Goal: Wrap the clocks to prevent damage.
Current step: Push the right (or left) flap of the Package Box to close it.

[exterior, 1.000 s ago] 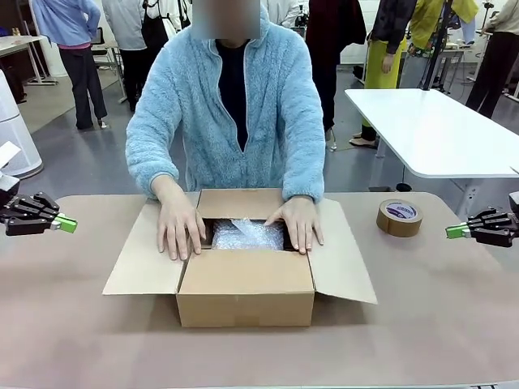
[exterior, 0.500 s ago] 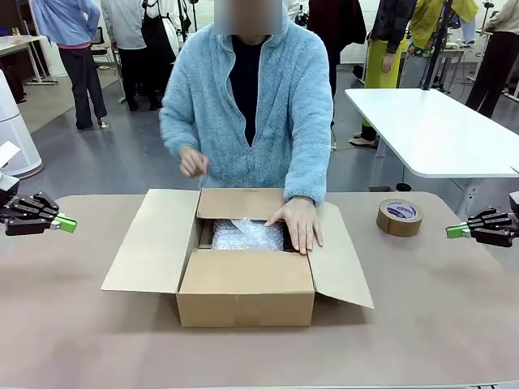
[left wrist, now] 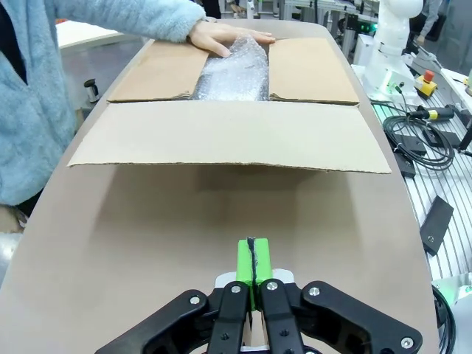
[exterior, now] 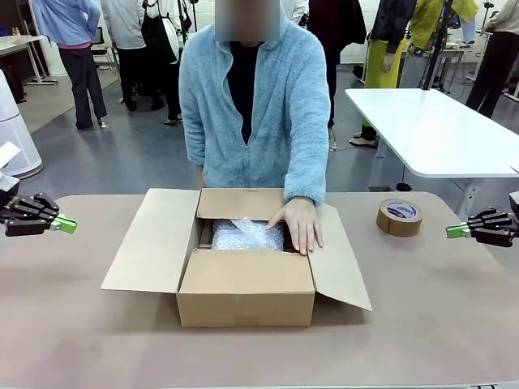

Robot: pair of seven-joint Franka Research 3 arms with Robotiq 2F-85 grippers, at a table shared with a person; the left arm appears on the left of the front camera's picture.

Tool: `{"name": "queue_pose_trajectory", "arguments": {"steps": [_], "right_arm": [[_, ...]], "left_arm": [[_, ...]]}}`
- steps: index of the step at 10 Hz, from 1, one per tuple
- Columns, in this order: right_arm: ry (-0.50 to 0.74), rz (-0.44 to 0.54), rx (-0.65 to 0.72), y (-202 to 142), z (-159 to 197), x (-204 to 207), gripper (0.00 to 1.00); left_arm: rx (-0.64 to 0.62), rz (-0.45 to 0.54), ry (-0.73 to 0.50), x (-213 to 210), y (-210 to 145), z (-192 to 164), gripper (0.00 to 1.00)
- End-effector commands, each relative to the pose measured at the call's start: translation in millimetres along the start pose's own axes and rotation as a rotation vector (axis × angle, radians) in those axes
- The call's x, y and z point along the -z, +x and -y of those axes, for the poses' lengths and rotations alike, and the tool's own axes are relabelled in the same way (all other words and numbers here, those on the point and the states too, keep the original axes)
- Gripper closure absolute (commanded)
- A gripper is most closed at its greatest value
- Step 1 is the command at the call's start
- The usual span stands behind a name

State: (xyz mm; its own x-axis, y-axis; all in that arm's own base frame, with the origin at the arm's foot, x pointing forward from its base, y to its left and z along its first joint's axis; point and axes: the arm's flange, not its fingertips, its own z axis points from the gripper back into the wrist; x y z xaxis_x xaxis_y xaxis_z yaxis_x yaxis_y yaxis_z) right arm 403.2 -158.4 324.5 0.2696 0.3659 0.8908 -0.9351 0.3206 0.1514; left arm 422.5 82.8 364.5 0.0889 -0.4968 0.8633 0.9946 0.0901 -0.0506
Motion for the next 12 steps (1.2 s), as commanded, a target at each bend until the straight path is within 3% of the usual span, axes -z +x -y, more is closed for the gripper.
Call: {"name": "queue_pose_trajectory", "arguments": {"steps": [1, 5, 7, 12], "right_arm": [[0.006, -0.004, 0.001, -1, -1, 0, 0.99], [0.006, -0.004, 0.001, -1, -1, 0, 0.99], [0.006, -0.004, 0.001, -1, -1, 0, 0.99], [0.006, -0.004, 0.001, -1, -1, 0, 0.99]], "left_arm": [[0.01, -0.042, -0.092, 21, -9, -25, 0.99], [0.082, 0.0, -0.066, 80, -36, -47, 0.99], [0.07, 0.093, -0.078, 99, -43, -54, 0.99], [0.019, 0.327, -0.253, 144, -53, -60, 0.99]]}}
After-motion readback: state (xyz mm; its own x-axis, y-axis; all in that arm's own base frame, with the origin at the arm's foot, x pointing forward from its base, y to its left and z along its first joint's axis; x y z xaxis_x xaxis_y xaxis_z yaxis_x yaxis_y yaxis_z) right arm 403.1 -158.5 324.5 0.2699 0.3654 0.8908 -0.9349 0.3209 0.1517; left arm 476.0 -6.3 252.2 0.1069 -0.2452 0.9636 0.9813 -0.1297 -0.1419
